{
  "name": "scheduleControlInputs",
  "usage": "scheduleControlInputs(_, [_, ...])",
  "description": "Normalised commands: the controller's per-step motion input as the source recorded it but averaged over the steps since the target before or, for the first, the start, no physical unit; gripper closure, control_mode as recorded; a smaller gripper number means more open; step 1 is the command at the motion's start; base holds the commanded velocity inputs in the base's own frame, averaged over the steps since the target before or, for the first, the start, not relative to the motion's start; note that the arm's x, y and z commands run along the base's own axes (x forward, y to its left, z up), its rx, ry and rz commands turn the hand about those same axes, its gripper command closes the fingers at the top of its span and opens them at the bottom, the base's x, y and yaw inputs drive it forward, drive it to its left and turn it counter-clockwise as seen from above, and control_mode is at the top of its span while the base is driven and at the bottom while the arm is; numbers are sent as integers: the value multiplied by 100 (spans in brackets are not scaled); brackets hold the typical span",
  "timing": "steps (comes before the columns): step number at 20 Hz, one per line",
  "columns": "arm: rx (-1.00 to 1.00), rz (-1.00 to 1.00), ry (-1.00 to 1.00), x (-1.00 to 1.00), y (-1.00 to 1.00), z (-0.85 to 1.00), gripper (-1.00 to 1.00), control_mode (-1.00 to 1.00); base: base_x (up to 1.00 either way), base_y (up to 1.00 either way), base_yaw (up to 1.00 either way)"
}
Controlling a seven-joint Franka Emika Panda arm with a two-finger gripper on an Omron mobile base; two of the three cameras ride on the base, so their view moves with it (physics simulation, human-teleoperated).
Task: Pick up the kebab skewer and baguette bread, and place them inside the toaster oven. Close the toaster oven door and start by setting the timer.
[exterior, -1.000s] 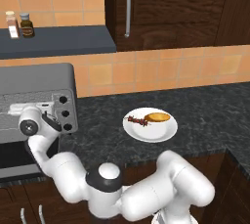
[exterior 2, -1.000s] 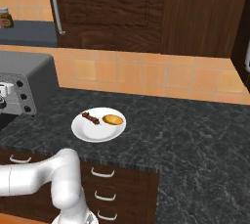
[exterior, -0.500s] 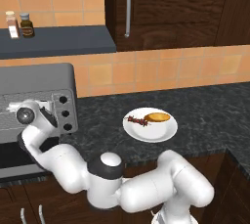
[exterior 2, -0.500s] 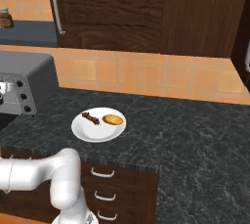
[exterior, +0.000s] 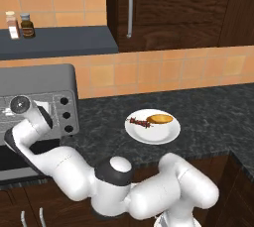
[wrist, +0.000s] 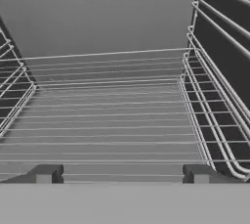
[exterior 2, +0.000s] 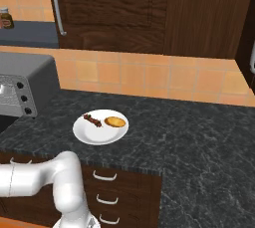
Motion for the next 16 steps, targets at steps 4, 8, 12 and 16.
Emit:
scheduleControlInputs(4, [5, 0, 23, -90, -18, -100, -100, -100, 0, 0, 0])
scheduleControlInputs(8, [9, 0, 23, -61, -34, -99, -100, -100, 0, 0, 0])
scheduleControlInputs(12, [10, 0, 22, -49, -45, -95, -100, -100, 0, 0, 0])
scheduleControlInputs(16, [9, 0, 19, -49, -42, -93, -100, -100, 0, 0, 0])
